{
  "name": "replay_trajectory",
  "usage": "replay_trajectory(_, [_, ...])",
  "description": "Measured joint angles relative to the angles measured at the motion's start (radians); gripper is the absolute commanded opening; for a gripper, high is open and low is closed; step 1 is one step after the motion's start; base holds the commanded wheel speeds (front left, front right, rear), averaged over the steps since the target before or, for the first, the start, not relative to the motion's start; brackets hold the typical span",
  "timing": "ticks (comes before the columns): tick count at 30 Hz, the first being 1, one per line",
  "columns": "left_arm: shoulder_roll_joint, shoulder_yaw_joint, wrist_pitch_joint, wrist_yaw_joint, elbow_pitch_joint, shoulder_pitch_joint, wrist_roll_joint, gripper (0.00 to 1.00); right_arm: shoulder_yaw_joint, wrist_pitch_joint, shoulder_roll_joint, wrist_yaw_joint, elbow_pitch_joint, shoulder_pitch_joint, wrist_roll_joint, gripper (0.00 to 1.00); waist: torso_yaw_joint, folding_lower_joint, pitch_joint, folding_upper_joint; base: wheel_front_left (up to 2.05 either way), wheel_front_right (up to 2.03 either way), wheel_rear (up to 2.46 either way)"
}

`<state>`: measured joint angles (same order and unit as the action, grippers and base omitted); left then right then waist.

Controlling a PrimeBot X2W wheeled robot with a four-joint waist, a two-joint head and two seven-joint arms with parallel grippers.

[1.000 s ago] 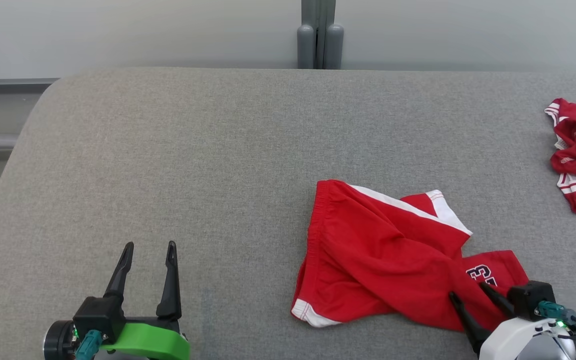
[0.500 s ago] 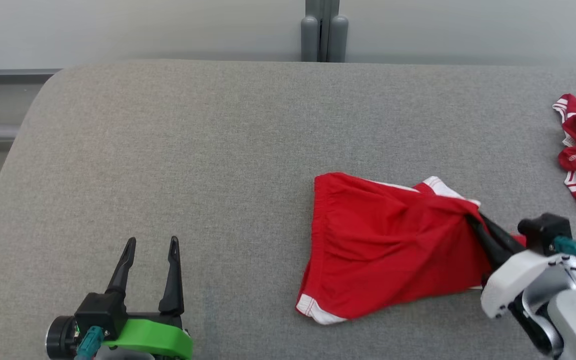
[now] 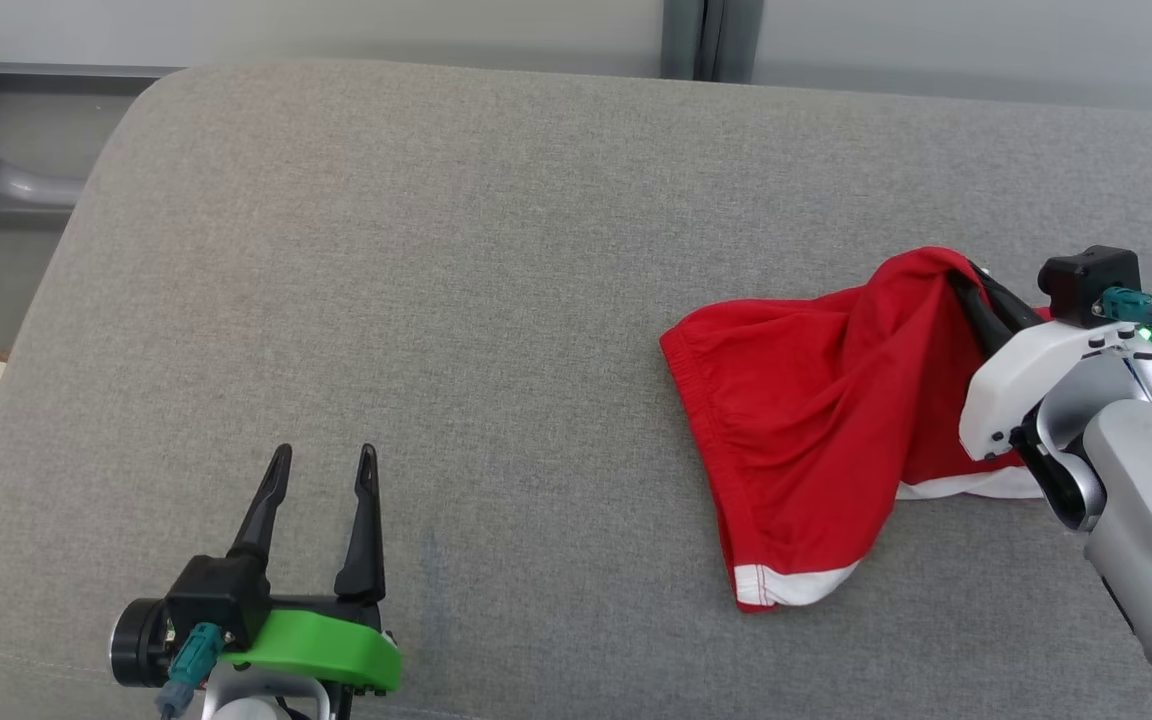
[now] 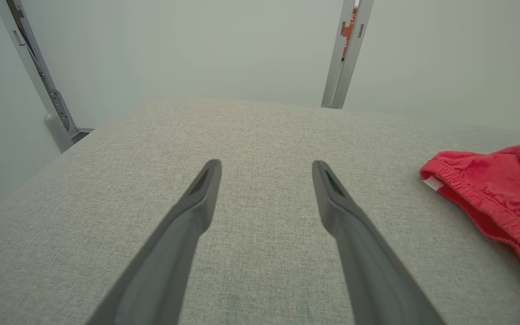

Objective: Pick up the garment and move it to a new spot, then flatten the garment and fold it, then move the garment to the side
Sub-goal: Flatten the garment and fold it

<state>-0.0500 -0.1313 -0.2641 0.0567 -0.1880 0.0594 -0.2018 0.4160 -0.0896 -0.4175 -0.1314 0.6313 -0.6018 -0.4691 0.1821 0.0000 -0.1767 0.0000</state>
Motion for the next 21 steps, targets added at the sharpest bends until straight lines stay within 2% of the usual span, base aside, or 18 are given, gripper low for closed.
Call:
replay_trajectory(1, [0.000,-0.003,0.000,-0.004,0.000,0.000,0.000,1.00,0.008,-0.009,0.003,0.000,0.039,-0.016,0.000,1.00,0.003,0.0000,-0.003,0.0000,0.00,0.00,0.00])
replay_trajectory(5, [0.000,-0.010,0.000,-0.010,-0.002,0.003,-0.002,1.00,0.037,-0.074,0.017,0.000,0.127,-0.054,-0.007,1.00,0.006,0.0000,-0.007,0.0000,0.00,0.00,0.00])
replay_trajectory(11, [0.000,0.006,0.000,-0.012,-0.006,0.001,0.004,1.00,0.053,-0.160,0.015,0.000,0.154,-0.062,-0.021,1.00,-0.017,0.0000,0.014,0.0000,0.00,0.00,0.00])
replay_trajectory(14, [0.000,0.022,0.000,-0.011,-0.006,-0.011,0.013,1.00,0.042,-0.169,0.012,0.000,0.115,-0.022,-0.019,1.00,-0.036,0.0000,0.032,0.0000,0.00,0.00,0.00])
replay_trajectory(21, [0.000,0.063,0.000,0.005,-0.004,-0.037,0.035,1.00,-0.107,-0.172,0.016,0.000,-0.103,0.187,0.037,1.00,-0.093,0.0000,0.071,0.0000,0.00,0.00,0.00])
